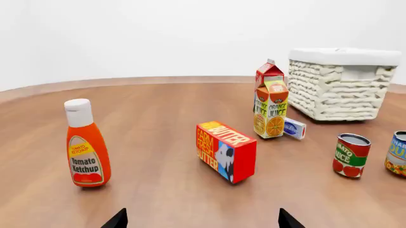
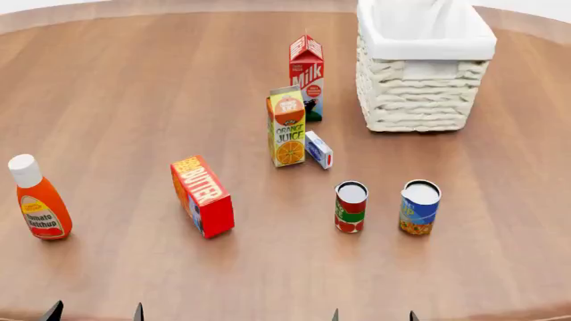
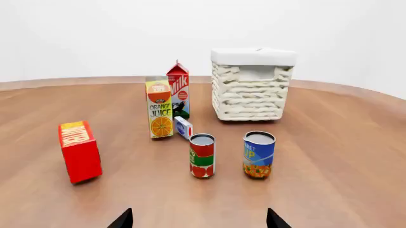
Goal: Pick up the orange juice, and put it in the basket.
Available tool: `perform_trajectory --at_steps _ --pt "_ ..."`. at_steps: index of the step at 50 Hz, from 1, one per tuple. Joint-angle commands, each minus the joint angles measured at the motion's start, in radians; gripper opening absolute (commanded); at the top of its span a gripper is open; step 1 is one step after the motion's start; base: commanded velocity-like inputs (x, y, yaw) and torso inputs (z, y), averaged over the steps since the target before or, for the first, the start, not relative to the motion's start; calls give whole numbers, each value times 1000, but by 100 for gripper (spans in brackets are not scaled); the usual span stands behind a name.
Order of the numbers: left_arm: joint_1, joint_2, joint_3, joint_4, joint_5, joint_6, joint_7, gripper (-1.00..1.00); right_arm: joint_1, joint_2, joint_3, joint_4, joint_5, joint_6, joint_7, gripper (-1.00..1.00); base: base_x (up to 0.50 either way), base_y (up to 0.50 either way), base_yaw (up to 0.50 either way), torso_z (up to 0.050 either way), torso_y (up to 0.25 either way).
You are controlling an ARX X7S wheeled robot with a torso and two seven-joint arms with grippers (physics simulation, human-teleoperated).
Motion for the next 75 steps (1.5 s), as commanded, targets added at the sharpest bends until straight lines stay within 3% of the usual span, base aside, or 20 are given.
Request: perform_trajectory --at_steps 1,12,16,23,47,64,75 --pt "1 -16 19 3 -11 -1 -21 100 0 16 -19 -4 15 6 22 100 0 0 0 0 0" --pt "-3 -48 54 9 -24 -45 -73 100 -7 44 -42 -12 62 -6 64 100 0 0 0 0 0" --pt "31 -51 39 58 -93 -55 -60 100 -38 49 -50 -55 78 -14 74 100 0 0 0 0 0" --pt "57 -73 49 146 -71 -73 -96 100 -64 57 -62 -123 87 1 104 100 0 0 0 0 0" --pt "111 -141 69 679 -99 -306 -146 100 -95 115 -115 -655 92 264 182 100 0 0 0 0 0" --pt "77 -170 35 933 -158 -474 -184 100 -78 153 -100 -868 107 390 220 100 0 0 0 0 0" --pt "41 -193 -88 1014 -257 -566 -217 100 -65 169 -90 -958 125 449 239 100 0 0 0 0 0"
